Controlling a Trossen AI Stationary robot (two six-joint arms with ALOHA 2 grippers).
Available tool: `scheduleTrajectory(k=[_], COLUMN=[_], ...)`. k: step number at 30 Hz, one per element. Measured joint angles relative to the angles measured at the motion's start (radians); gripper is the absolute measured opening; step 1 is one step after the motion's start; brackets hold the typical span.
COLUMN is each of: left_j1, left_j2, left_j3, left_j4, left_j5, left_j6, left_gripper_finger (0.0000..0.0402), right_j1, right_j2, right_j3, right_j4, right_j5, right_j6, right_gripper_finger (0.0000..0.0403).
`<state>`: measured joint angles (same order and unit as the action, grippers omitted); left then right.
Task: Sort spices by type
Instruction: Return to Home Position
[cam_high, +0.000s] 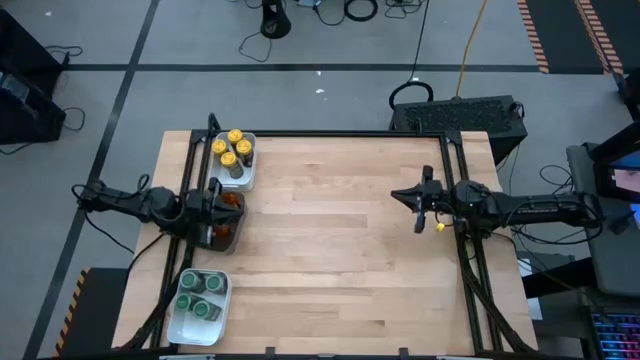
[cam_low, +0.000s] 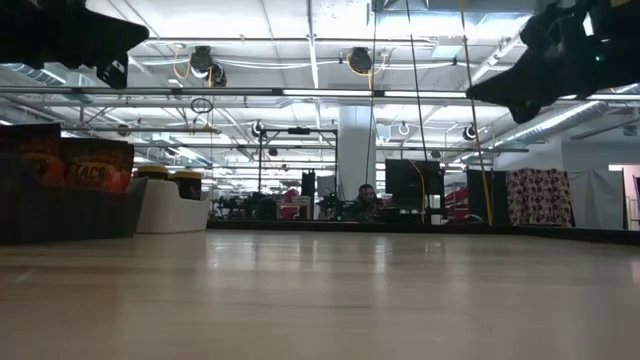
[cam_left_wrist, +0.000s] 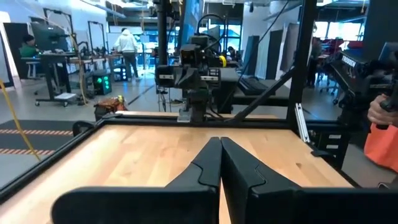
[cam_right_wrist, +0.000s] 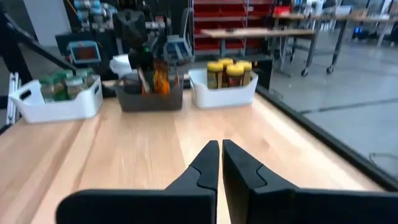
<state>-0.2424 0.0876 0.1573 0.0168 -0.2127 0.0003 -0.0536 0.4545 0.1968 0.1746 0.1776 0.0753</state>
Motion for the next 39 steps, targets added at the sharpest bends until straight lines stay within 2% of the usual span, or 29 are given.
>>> scheduleTrajectory(k=[5, 18, 20, 25, 27, 29, 33, 39], left_j1=[0.0, 0.0, 0.0, 0.0, 0.0, 0.0, 0.001, 0.0], left_j2=[-0.012, -0.016, -0.016, -0.016, -0.016, -0.016, -0.019, -0.032], left_j3=[-0.046, -0.127, -0.127, -0.127, -0.127, -0.127, -0.126, -0.126], left_j4=[0.013, 0.085, 0.088, 0.087, 0.088, 0.088, 0.089, 0.088], left_j5=[-0.001, -0.023, -0.023, -0.023, -0.023, -0.004, 0.046, 0.041], left_j6=[-0.023, -0.047, -0.047, -0.047, -0.047, -0.047, -0.047, -0.05], left_gripper_finger=[0.0011, 0.0011, 0.0011, 0.0011, 0.0011, 0.0011, 0.0011, 0.0011], right_j1=[0.0, 0.0, 0.0, -0.009, -0.018, -0.023, -0.035, -0.075], right_j2=[-0.031, -0.137, -0.155, -0.209, -0.231, -0.253, -0.289, -0.329], right_j3=[-0.002, -0.002, -0.006, -0.099, -0.13, -0.15, -0.159, -0.173], right_j4=[-0.113, -0.186, -0.172, -0.012, -0.021, -0.05, -0.114, -0.169], right_j5=[0.002, 0.04, 0.04, 0.033, 0.032, 0.014, -0.093, -0.124], right_j6=[0.022, 0.022, 0.024, 0.024, 0.037, 0.059, 0.07, 0.063], right_gripper_finger=[0.0001, 0.0, 0.0, 0.0, 0.0, 0.0, 0.0, 0.0])
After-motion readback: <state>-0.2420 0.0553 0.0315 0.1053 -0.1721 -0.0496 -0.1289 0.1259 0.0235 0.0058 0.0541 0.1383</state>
